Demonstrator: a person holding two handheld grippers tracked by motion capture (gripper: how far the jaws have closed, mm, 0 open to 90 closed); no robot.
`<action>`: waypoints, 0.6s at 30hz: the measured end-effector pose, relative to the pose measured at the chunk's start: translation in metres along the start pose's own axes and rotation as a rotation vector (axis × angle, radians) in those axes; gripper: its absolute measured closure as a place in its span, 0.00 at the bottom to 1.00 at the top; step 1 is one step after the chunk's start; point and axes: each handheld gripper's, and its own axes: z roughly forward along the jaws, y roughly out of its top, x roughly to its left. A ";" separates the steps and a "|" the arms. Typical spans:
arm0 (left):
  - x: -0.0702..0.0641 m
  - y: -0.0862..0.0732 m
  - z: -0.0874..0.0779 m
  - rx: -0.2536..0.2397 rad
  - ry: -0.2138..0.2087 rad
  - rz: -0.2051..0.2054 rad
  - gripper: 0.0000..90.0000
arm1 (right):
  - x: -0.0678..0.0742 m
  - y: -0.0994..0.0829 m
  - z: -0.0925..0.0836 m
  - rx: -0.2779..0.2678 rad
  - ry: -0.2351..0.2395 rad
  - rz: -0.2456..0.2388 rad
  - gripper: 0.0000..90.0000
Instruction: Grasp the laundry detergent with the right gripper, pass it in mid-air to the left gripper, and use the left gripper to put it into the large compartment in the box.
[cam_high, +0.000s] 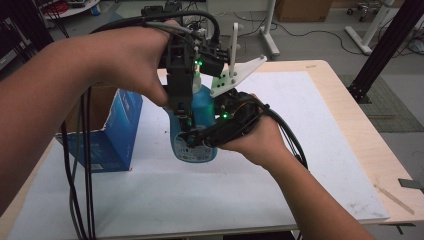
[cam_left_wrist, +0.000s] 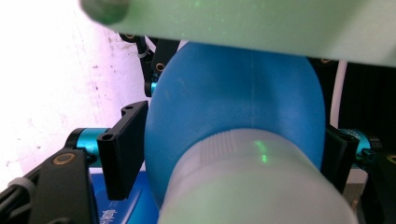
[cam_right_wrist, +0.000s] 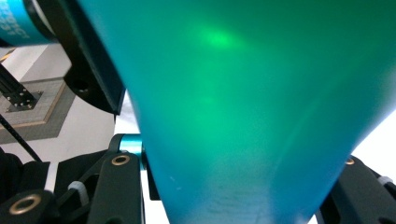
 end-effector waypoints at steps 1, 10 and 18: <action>0.000 0.000 0.000 0.001 0.000 0.002 0.28 | 0.000 0.000 0.000 -0.002 0.000 -0.001 0.52; 0.001 -0.001 0.000 0.006 0.004 -0.005 0.36 | 0.001 0.000 0.001 -0.004 -0.002 -0.001 0.52; 0.001 0.001 -0.001 0.006 0.000 0.009 0.41 | 0.000 0.000 0.001 -0.005 0.001 0.006 0.52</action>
